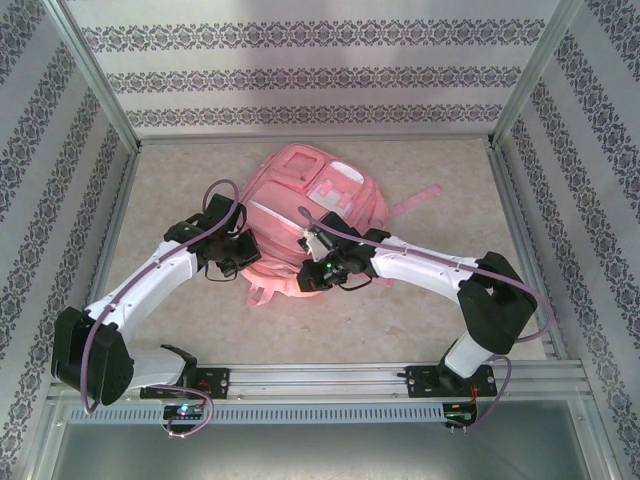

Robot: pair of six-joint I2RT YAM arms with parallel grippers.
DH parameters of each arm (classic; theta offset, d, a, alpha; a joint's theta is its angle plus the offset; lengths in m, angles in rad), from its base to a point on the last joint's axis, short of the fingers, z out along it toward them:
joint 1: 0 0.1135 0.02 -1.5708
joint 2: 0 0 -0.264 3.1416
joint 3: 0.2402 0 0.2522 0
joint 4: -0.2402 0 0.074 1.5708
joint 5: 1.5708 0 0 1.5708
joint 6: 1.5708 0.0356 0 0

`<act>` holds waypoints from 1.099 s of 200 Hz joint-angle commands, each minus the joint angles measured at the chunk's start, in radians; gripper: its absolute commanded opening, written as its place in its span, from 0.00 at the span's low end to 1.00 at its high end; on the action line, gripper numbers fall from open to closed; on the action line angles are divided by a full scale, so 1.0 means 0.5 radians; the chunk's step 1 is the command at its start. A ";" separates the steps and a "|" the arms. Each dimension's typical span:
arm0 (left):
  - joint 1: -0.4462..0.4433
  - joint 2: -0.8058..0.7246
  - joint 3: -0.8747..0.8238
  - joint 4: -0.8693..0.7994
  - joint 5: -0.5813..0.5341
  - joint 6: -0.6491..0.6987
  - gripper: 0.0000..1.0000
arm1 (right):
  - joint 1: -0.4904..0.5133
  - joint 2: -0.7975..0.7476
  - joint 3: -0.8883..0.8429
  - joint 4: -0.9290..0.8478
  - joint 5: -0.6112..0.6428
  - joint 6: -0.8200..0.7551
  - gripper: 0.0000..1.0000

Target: Pack the student bag

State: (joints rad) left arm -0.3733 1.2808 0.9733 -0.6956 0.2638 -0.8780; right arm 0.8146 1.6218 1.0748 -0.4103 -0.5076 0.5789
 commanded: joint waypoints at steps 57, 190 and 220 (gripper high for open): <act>-0.004 -0.101 0.090 0.002 -0.120 0.088 0.00 | -0.147 -0.011 -0.105 0.010 -0.131 -0.007 0.00; -0.067 -0.042 0.037 0.117 -0.033 0.026 0.00 | -0.168 -0.142 -0.058 0.286 -0.124 0.267 0.14; -0.069 -0.025 0.044 0.122 -0.021 0.022 0.00 | -0.145 -0.139 -0.102 0.398 -0.089 0.361 0.16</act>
State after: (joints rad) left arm -0.3927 1.2682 0.9733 -0.6941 0.2493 -0.8677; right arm 0.7418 1.5711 1.0412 -0.3038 -0.6033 0.7021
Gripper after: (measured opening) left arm 0.056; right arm 0.153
